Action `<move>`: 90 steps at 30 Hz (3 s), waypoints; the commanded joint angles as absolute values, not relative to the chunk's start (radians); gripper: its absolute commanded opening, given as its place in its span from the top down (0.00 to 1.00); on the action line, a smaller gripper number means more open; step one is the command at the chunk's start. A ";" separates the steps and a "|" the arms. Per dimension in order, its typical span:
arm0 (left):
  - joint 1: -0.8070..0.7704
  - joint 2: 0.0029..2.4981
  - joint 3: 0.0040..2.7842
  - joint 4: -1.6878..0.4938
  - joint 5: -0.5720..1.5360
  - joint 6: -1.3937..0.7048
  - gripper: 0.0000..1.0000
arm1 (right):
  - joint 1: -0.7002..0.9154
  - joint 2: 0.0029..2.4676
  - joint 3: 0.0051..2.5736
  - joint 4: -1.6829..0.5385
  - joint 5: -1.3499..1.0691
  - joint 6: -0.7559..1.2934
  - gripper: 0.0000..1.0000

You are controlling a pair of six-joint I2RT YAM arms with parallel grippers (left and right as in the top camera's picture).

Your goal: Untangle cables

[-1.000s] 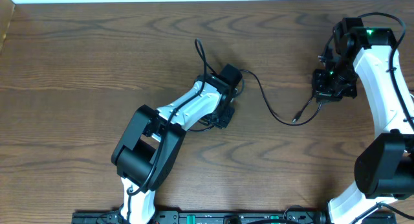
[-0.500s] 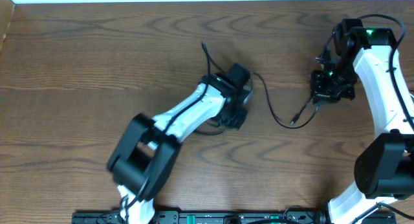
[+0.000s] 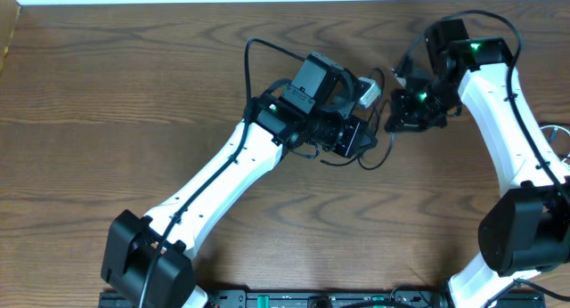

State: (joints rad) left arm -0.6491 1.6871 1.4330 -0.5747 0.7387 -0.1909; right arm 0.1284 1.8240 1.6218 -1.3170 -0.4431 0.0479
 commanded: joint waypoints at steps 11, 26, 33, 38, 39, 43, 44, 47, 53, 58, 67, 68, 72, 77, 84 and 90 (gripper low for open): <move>-0.648 1.689 1.424 -0.579 0.763 -0.196 0.92 | 0.133 1.825 1.621 -1.211 -0.727 0.036 0.99; -0.648 1.693 1.415 -0.667 0.564 -0.166 0.92 | 0.125 1.825 1.621 -1.243 -0.793 0.002 0.99; -0.648 1.693 1.415 -0.653 0.620 -0.166 0.92 | 0.167 1.825 1.620 -1.272 -0.792 0.002 0.99; -0.658 1.693 1.415 -0.649 0.620 -0.166 0.92 | 0.172 1.825 1.620 -1.273 -0.793 0.002 0.88; -0.663 1.693 1.415 -0.645 0.620 -0.165 0.92 | 0.172 1.826 1.620 -1.276 -0.793 0.002 0.88; -0.667 1.692 1.415 -0.626 0.620 -0.165 0.92 | 0.172 1.825 1.620 -1.295 -0.793 0.002 0.88; -0.667 1.692 1.415 -0.622 0.620 -0.165 0.92 | 0.172 1.825 1.620 -1.300 -0.793 0.002 0.88; -0.667 1.692 1.415 -0.612 0.620 -0.165 0.92 | 0.172 1.825 1.620 -1.318 -0.792 0.002 0.88; -0.667 1.692 1.415 -0.611 0.619 -0.165 0.92 | 0.172 1.825 1.620 -1.355 -0.751 0.001 0.88; -0.667 1.692 1.415 -0.611 0.620 -0.165 0.92 | 0.172 1.825 1.620 -1.358 -0.749 0.001 0.88; -0.669 1.689 1.416 -0.570 0.698 -0.170 0.92 | 0.179 1.825 1.620 -1.355 -0.736 0.002 0.88; -0.669 1.689 1.416 -0.556 0.718 -0.170 0.92 | 0.179 1.825 1.620 -1.354 -0.736 0.002 0.88; -0.669 1.687 1.416 -0.551 0.722 -0.170 0.92 | 0.179 1.825 1.620 -1.354 -0.736 0.002 0.99; -0.669 1.687 1.416 -0.575 0.700 -0.170 0.92 | 0.178 1.825 1.620 -1.354 -0.736 0.002 0.99; -0.669 1.687 1.416 -0.678 0.550 -0.165 0.51 | 0.175 1.825 1.620 -1.361 -0.607 0.003 0.99; -0.668 1.687 1.416 -0.804 0.332 -0.139 0.46 | 0.139 1.826 1.620 -1.482 -0.080 0.128 0.99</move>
State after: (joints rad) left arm -0.6685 1.6878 1.4178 -0.7601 0.5007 -0.1593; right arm 0.1596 1.8244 1.6211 -1.4273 -0.3908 0.0551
